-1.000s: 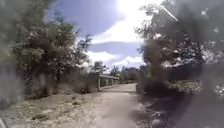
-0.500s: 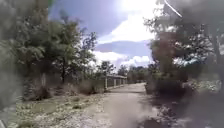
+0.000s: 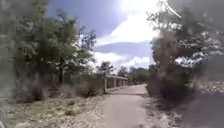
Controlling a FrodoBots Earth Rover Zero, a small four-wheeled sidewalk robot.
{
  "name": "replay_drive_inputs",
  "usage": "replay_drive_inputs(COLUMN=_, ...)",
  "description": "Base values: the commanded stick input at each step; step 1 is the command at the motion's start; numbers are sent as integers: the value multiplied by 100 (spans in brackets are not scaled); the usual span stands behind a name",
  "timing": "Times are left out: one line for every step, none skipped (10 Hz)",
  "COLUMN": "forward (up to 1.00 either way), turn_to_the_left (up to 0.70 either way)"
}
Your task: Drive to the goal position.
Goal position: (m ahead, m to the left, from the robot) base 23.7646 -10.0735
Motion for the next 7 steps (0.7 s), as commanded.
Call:
replay_drive_inputs(forward=70, turn_to_the_left=0)
replay_drive_inputs(forward=70, turn_to_the_left=0)
replay_drive_inputs(forward=70, turn_to_the_left=0)
replay_drive_inputs(forward=70, turn_to_the_left=0)
replay_drive_inputs(forward=70, turn_to_the_left=0)
replay_drive_inputs(forward=70, turn_to_the_left=0)
replay_drive_inputs(forward=70, turn_to_the_left=0)
